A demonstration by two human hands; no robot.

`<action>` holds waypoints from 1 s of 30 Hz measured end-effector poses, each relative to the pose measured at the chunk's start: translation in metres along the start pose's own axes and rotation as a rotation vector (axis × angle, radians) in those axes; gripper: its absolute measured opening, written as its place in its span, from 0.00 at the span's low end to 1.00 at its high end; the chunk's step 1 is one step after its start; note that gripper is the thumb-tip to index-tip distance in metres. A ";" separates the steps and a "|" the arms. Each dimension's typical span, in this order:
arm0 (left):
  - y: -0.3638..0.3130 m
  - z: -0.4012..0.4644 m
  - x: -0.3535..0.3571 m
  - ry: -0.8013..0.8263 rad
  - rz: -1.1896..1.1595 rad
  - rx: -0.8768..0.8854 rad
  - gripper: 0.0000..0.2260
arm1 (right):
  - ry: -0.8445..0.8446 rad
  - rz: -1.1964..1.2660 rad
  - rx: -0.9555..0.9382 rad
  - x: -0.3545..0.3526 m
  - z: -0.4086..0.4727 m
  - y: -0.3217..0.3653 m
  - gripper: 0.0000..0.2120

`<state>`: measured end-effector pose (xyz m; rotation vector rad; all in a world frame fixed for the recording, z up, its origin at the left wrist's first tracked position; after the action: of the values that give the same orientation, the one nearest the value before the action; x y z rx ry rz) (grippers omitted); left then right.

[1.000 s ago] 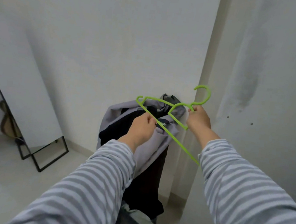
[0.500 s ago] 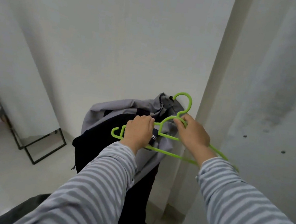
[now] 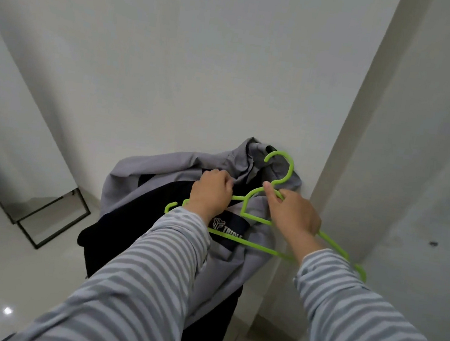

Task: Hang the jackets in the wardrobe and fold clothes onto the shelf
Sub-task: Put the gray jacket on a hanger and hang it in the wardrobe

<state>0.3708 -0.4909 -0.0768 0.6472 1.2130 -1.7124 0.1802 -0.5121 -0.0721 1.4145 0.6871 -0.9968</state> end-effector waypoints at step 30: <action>0.035 0.017 -0.084 -0.231 -0.149 -0.366 0.16 | -0.092 0.034 -0.060 -0.023 -0.008 -0.001 0.29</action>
<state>0.4414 -0.4784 -0.0176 0.1382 1.3856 -1.5760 0.1707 -0.5009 -0.0533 1.3155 0.6191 -1.0003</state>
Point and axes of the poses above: each hand's wrist, its own z-axis towards the middle knuckle, its own x-axis out of the palm, y = z × x, the point moved 9 cm from there along z, towards the middle knuckle, and after that the axes turned 14 degrees about x, right-handed, at the moved point
